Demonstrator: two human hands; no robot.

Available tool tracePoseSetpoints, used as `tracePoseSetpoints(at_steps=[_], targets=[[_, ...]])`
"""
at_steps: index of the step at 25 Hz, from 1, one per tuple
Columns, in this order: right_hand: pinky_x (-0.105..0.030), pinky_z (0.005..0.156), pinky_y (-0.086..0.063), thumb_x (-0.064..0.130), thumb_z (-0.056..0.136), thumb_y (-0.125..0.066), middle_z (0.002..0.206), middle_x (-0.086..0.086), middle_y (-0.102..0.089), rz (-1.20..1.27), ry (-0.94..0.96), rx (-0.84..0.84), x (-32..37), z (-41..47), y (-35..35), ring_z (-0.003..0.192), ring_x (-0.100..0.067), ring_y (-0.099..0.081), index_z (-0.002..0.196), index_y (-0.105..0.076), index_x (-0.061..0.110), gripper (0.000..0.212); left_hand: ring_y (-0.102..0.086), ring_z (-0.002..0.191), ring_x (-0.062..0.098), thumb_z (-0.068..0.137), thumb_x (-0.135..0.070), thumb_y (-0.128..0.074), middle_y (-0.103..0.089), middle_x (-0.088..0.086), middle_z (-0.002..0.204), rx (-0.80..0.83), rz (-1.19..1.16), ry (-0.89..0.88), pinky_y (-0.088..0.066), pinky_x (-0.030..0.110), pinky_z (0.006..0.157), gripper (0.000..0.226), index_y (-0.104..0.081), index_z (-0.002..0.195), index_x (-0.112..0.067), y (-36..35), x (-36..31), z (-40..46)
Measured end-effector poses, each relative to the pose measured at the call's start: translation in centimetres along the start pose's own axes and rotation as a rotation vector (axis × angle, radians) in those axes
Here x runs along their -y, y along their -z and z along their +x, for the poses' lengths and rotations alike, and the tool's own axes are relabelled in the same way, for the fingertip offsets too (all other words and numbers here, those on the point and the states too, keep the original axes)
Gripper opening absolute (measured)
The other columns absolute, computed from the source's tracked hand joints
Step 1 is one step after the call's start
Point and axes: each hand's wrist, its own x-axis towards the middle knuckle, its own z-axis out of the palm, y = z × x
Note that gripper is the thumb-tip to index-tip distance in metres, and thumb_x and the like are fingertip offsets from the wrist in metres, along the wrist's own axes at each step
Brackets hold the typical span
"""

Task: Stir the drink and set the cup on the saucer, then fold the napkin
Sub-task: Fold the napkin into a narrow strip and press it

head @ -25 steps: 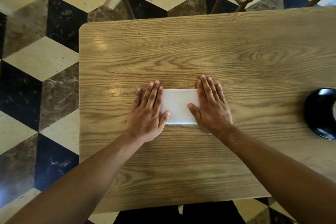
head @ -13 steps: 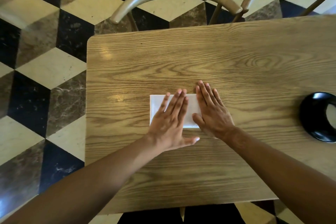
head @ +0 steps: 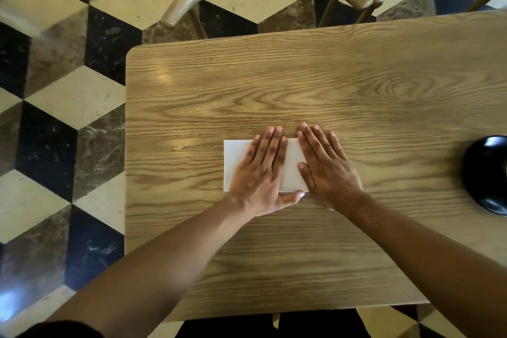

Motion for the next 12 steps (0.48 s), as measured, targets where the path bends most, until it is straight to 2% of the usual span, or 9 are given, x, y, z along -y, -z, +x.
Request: tracePoseSetpoints(at_steps=[6, 12], targets=[[-0.05, 0.127, -0.013, 0.036, 0.104, -0.036, 0.171, -0.004, -0.009, 0.018, -0.034, 0.001, 0.3, -0.1, 0.1, 0.158, -0.02, -0.006, 0.162, -0.016, 0.01, 0.067, -0.006, 0.16, 0.036, 0.091, -0.08, -0.036, -0.005, 0.024, 0.17, -0.036, 0.084, 0.044, -0.017, 0.051, 0.128, 0.112, -0.013, 0.16, 0.006, 0.2, 6.6, -4.3], [-0.051, 0.126, -0.013, 0.038, 0.103, -0.034, 0.171, -0.003, -0.008, 0.02, -0.043, 0.008, 0.2, 0.0, 0.2, 0.158, -0.02, -0.006, 0.162, -0.016, 0.011, 0.067, -0.009, 0.159, 0.036, 0.091, -0.083, -0.024, -0.006, 0.025, 0.17, -0.016, 0.117, 0.059, -0.021, 0.057, 0.125, 0.114, -0.015, 0.159, 0.008, 0.8, 9.0, -5.9]])
